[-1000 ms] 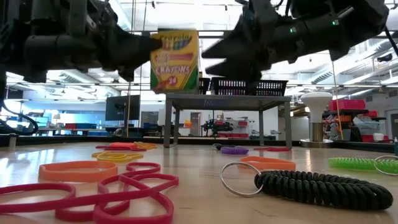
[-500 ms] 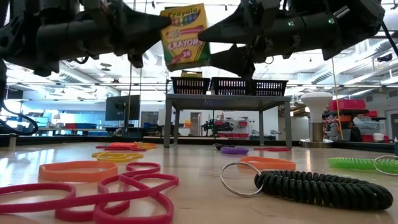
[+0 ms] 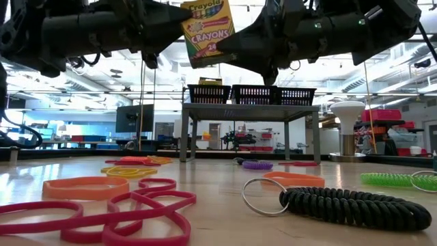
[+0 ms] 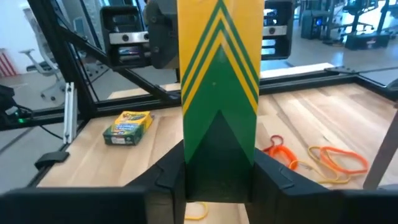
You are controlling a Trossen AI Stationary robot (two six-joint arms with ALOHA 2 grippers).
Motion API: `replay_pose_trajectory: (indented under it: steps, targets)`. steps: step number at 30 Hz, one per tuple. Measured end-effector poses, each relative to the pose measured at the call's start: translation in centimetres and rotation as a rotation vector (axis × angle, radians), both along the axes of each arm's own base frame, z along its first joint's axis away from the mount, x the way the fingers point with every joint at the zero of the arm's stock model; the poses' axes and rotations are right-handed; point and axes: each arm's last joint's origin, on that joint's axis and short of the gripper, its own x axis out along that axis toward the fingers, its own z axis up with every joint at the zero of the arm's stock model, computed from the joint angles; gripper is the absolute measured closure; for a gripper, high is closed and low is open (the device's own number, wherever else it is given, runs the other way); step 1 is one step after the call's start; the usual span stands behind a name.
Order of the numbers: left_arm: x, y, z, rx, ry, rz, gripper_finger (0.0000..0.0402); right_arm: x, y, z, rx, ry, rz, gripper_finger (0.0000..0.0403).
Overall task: Sort rubber bands into baskets
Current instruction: Put the crayon box into the left black basket on the shelf
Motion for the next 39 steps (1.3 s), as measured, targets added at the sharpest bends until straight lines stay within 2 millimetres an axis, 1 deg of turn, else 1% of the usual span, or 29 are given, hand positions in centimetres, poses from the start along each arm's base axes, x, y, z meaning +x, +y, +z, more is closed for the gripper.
replay_pose_trajectory:
  steps: [4, 7, 10, 15, 17, 19, 22, 24, 27, 30, 33, 37, 39]
  targets:
    - [-0.4, -0.5, 0.4, -0.02, 0.052, -0.017, 0.0218, 0.0, 0.0, -0.3, -0.023, 0.03, 0.01, 0.0284]
    - [-0.8, -0.7, 0.4, -0.018, 0.159, -0.035, 0.0178, 0.0, -0.2, -0.5, -0.024, 0.054, 0.025, 0.0267]
    - [-1.6, -0.6, 0.5, -0.022, 0.291, -0.043, 0.0148, -0.2, -0.4, -0.5, -0.03, 0.086, 0.017, 0.0269]
    - [-3.6, 0.2, 1.4, -0.067, 0.422, 0.007, 0.0129, -0.1, -0.6, -1.2, -0.063, 0.212, -0.019, 0.0291]
    - [-4.2, 0.5, 1.9, -0.081, 0.465, 0.021, 0.0128, 0.2, -0.6, -1.2, -0.085, 0.288, -0.036, 0.029]
    - [-4.5, 0.8, 2.5, -0.091, 0.535, 0.036, 0.0127, 0.5, -0.6, -1.1, -0.108, 0.342, -0.055, 0.0281]
    - [-4.3, 0.9, 4.0, -0.092, 0.665, 0.063, 0.0127, 1.1, -0.5, -0.3, -0.131, 0.352, -0.049, 0.027]
    - [-3.9, 0.7, 5.2, -0.067, 0.75, 0.076, 0.0124, 1.4, -0.5, 0.1, -0.148, 0.34, -0.045, 0.0271]
    - [-2.8, 0.4, 7.2, -0.046, 0.82, 0.075, 0.0117, 1.5, -0.8, 0.1, -0.166, 0.348, -0.047, 0.0284]
    - [-1.2, 0.0, 9.0, -0.011, 0.877, 0.038, 0.0106, 1.6, -1.1, 0.1, -0.17, 0.347, -0.05, 0.0289]
    - [1.1, 0.0, 10.2, 0.043, 0.96, 0.033, 0.0095, 1.6, -1.2, 0.1, -0.171, 0.357, -0.053, 0.028]
    - [4.0, 0.8, 11.5, 0.091, 1.1, 0.048, 0.0088, 1.6, -1.2, 0.1, -0.195, 0.356, -0.039, 0.0274]
    - [4.8, 1.2, 11.7, 0.103, 1.207, 0.059, 0.0088, 1.7, -1.2, 0.1, -0.2, 0.348, -0.037, 0.0278]
